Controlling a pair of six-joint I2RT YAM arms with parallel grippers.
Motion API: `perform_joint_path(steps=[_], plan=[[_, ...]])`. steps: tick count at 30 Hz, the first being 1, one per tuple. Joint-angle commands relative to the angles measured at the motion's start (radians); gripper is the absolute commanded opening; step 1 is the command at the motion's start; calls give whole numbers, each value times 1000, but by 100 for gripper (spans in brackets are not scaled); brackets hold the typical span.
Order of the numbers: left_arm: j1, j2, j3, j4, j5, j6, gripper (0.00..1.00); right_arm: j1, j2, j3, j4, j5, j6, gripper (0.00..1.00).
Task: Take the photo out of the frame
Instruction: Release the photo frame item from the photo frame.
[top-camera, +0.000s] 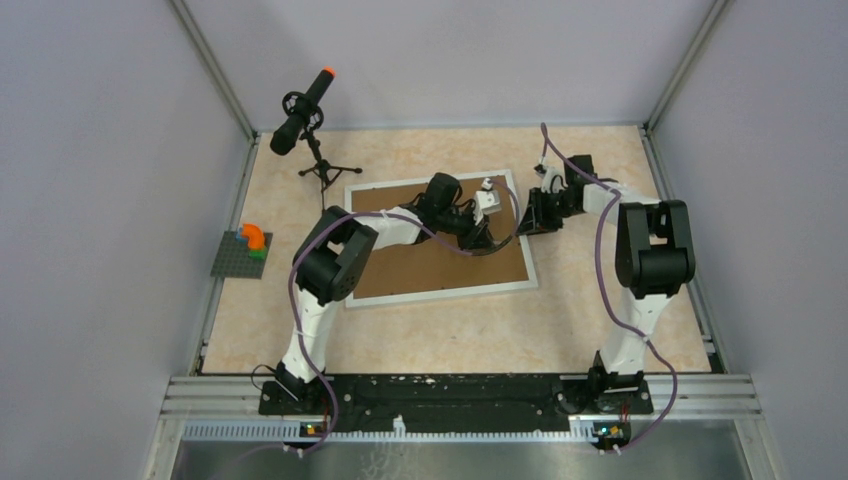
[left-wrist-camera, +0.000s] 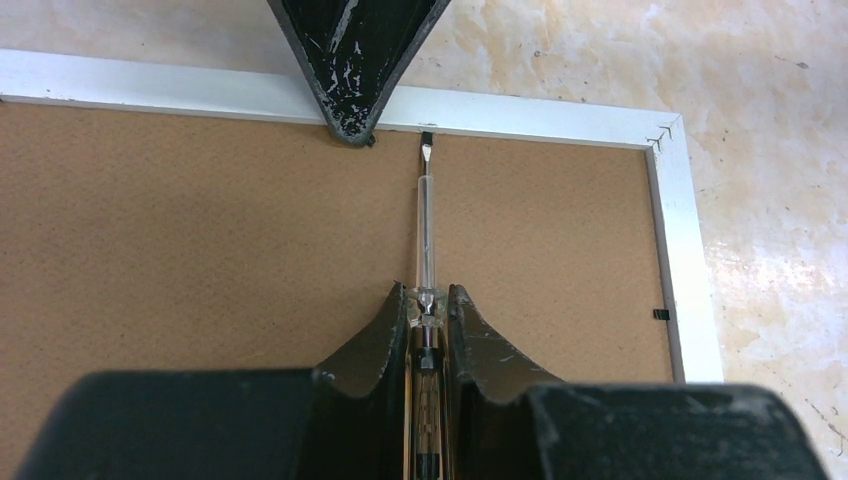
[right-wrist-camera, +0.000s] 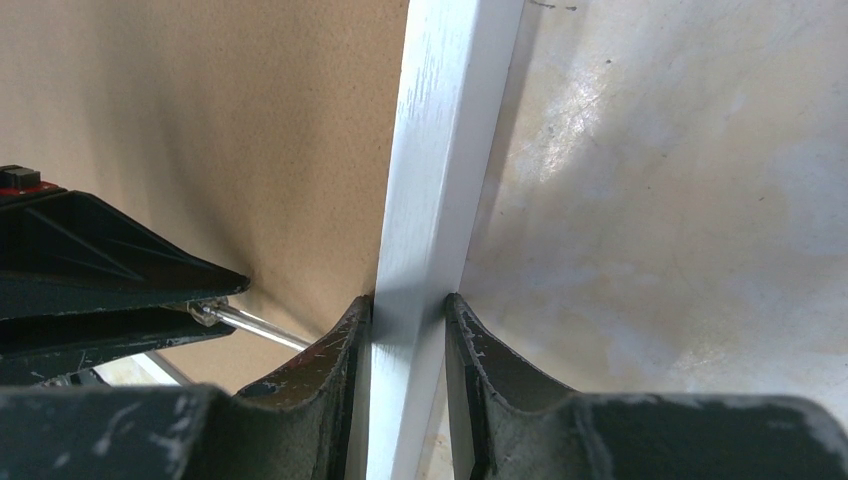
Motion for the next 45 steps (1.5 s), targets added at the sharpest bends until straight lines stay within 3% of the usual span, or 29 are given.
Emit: perform_joint_path(steps=[1,12,24,37,40,45], plan=[[-124,12,81,91,-5,34,0,72,105,-62,-40,82,3,0],[-173,-12,134,132,10,6,0,71,107,-73,-35,83,10,0],[-198,2,217,243,45,-119,0,72,104,-79,-30,82,16,0],[-172,-55,154,263,24,-138,0,44,104,4,-86,94,-18,0],[-140,-100,124,247,24,-159,0,22,90,62,-115,81,-46,14],[-80,-193,46,198,32,-176,0,13,16,128,-193,52,-118,51]])
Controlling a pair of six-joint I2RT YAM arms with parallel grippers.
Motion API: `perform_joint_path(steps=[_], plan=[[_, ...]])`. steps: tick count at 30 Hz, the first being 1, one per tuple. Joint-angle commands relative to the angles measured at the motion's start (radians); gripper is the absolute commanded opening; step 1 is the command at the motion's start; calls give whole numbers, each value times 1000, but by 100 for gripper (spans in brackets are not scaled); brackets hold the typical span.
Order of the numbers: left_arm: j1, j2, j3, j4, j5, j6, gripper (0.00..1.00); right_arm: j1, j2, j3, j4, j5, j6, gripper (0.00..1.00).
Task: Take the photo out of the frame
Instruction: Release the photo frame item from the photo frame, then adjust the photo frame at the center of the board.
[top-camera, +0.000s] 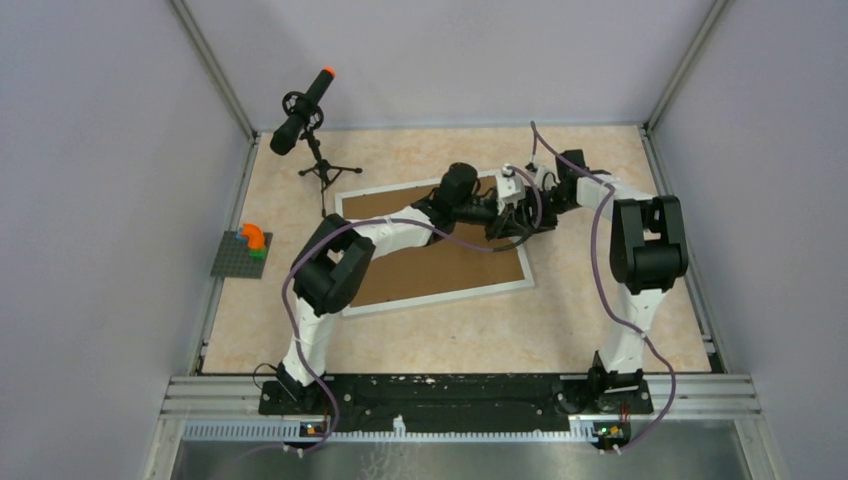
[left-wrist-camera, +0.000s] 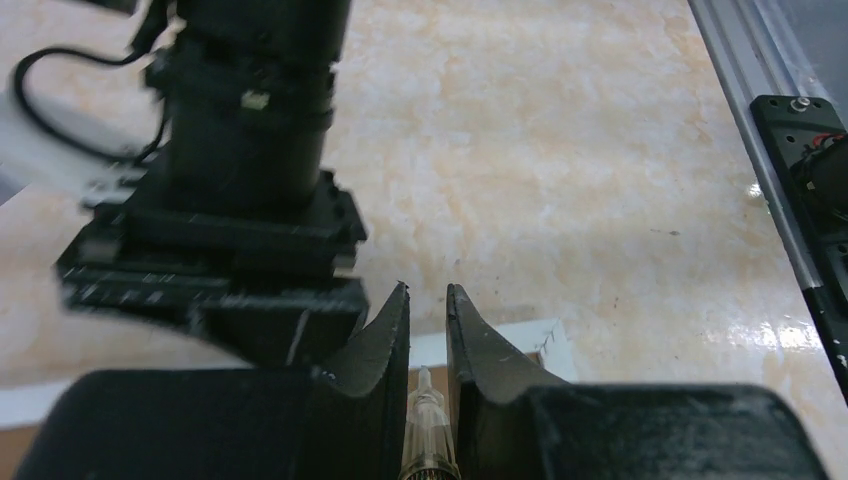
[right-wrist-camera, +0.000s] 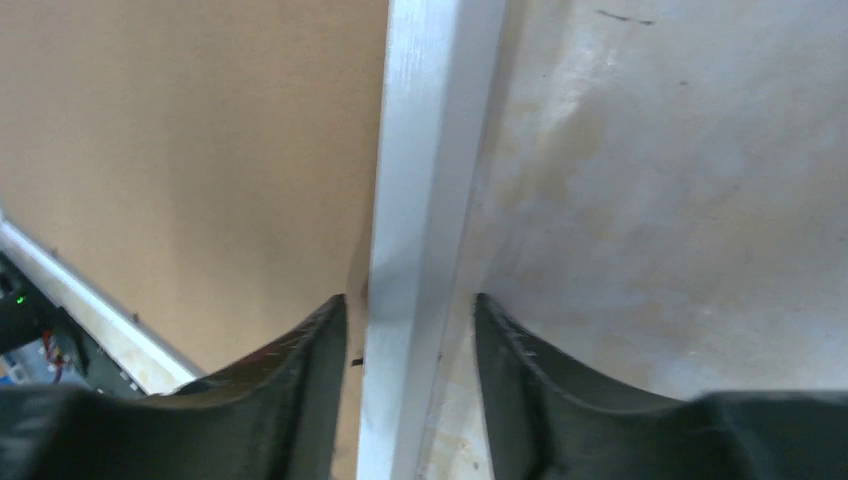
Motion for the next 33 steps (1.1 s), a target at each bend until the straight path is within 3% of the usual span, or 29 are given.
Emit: perform_joint_path(steps=[1,6,16,27,30,33], plan=[[53,-171,-74,-1,22,-36,0,-8,-45,43,-116,54,-104,56],[96,-265,-160,-54,7,8,0,12,-127,-20,-172,76,-115,59],[137,-329,-210,-94,-19,-17,0,94,-166,-112,-67,196,14,55],[144,-361,-257,-90,-47,-23,0,148,-117,-120,-11,328,63,31],[147,-366,-264,-88,-52,-28,0,148,-107,-108,-9,349,80,32],[148,-370,-273,-82,-53,-33,0,148,-99,-89,2,334,94,40]])
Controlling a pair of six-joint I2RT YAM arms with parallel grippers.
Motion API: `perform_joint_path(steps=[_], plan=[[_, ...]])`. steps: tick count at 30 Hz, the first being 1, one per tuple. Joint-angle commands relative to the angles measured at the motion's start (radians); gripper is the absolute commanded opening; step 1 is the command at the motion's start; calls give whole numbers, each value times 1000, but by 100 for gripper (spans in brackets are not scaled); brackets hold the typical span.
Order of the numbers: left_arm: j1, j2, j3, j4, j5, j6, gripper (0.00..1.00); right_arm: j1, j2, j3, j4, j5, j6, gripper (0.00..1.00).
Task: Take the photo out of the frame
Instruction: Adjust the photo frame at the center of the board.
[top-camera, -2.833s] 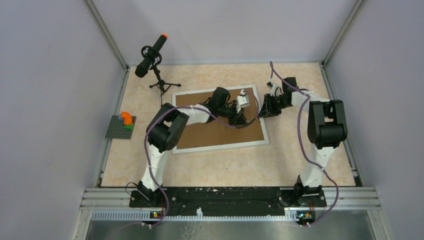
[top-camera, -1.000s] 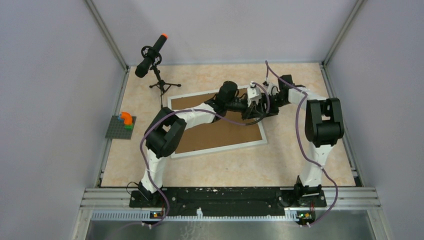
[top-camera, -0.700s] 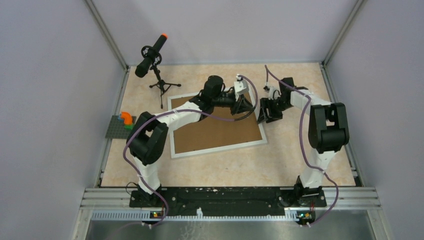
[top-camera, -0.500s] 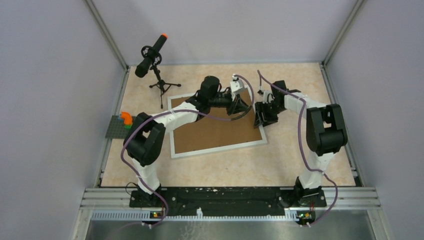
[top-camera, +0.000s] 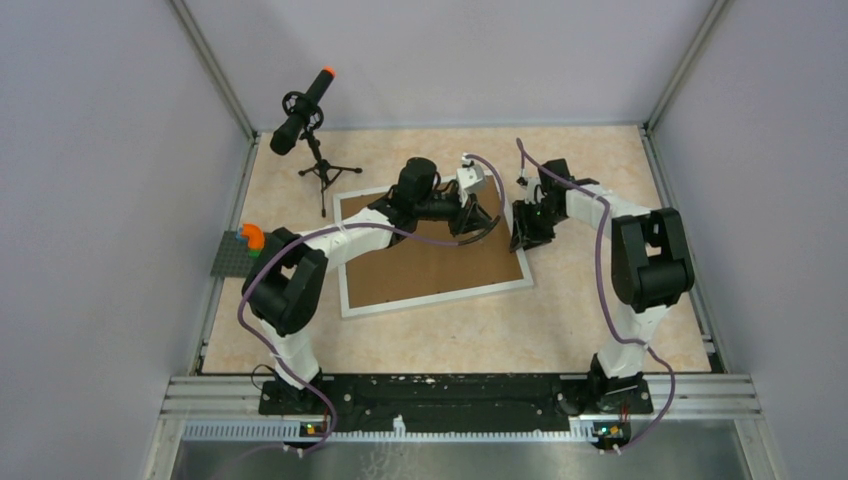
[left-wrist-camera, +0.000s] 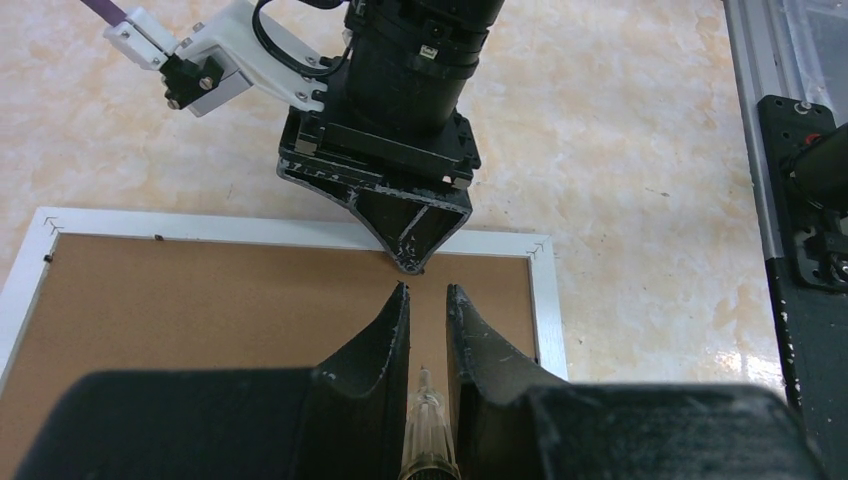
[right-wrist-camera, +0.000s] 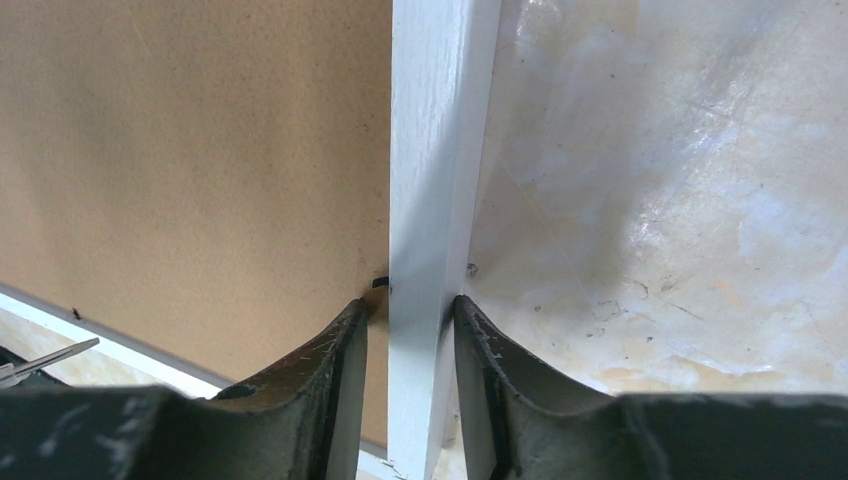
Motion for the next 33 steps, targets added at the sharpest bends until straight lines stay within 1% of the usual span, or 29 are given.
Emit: perform_joint_path(steps=[1,6,7,10,12,14,16,19,22,27,29,33], plan=[[8,-61,-15,32,-6,-12,0,26,45,29,62,86,21,40],[9,-61,-20,38,-8,-12,0,26,58,40,70,46,31,39],[10,-61,-21,38,-9,-12,0,26,60,41,71,41,34,37],[12,-63,-21,35,-10,-9,0,26,70,45,51,55,22,28],[12,-63,-24,33,-9,-6,0,26,69,42,44,77,7,18],[15,-61,-25,31,-7,-7,0,25,65,37,42,82,-1,7],[17,-60,-23,30,-4,-9,0,24,63,39,32,78,-25,0],[21,-61,-21,27,5,-4,0,8,58,39,13,48,-78,0],[27,-62,-20,17,12,1,0,-26,71,62,-29,0,-179,0],[34,-66,-22,5,27,10,0,-88,148,186,-154,-78,-368,0],[35,-66,-21,-2,30,14,0,-103,184,238,-201,-86,-441,0],[38,-73,-24,-15,29,25,0,-139,259,331,-272,-110,-525,0]])
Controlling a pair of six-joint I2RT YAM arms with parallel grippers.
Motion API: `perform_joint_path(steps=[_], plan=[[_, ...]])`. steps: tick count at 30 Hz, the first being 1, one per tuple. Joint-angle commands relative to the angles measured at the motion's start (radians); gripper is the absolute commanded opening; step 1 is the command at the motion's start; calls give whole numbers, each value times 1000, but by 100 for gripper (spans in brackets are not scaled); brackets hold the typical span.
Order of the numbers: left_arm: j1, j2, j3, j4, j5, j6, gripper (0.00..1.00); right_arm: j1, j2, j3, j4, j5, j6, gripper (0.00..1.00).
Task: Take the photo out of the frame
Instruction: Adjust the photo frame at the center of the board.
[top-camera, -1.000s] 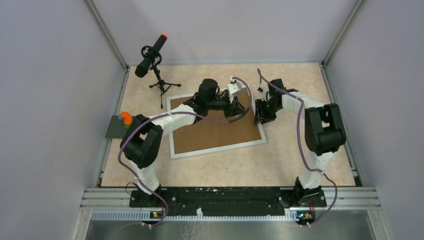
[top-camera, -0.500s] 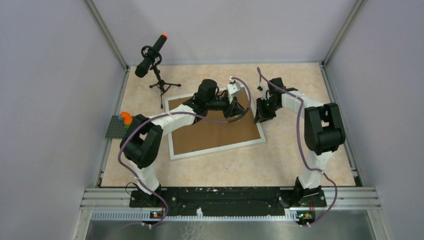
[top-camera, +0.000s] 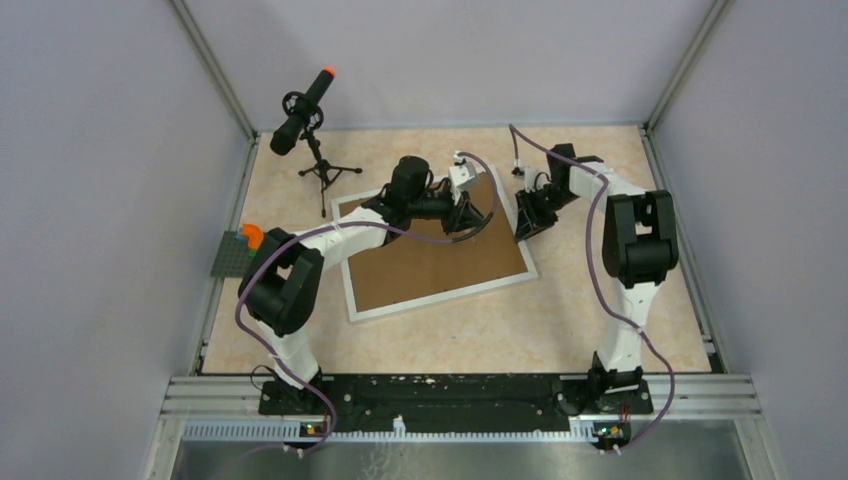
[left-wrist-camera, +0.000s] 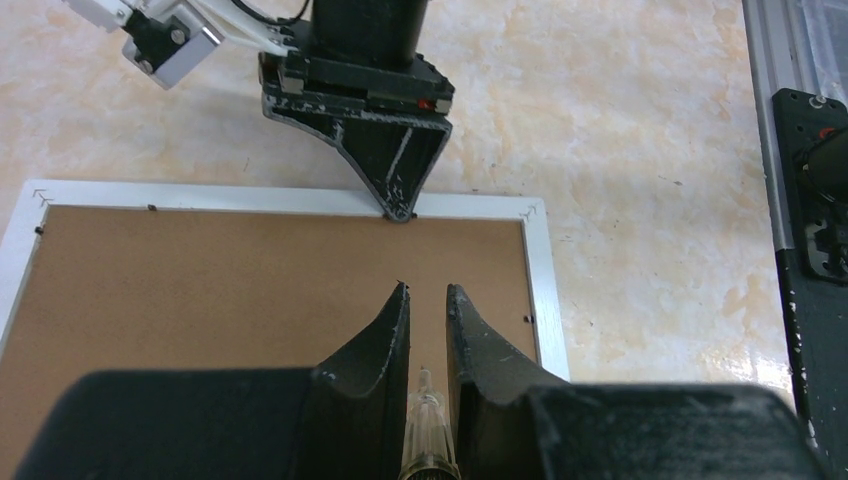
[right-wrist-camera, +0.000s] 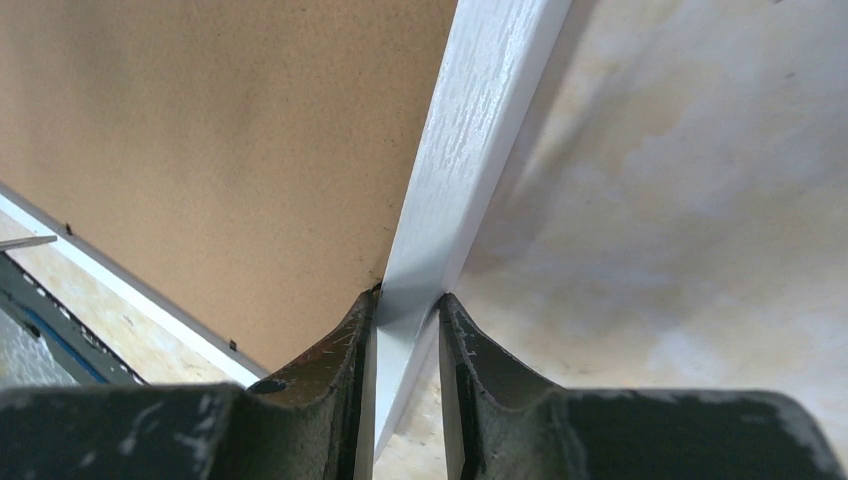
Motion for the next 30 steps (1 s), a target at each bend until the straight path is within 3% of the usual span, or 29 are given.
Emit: perform_joint_path(steps=[1,5,9,14,23,30], plan=[[8,-64,-10,4,24,20,0,-69,98,108,-68,59,-193,0],[11,-74,-21,-1,19,23,0,-99,140,217,-100,-11,-209,1],[13,-75,-22,-4,19,23,0,-112,148,311,-135,-78,-180,36],[15,-64,-8,-4,21,24,0,-117,93,317,-93,-46,-73,51],[18,-59,8,1,19,16,0,-101,-56,41,55,83,77,49],[19,-53,19,-4,20,19,0,-77,-71,-19,132,91,129,49]])
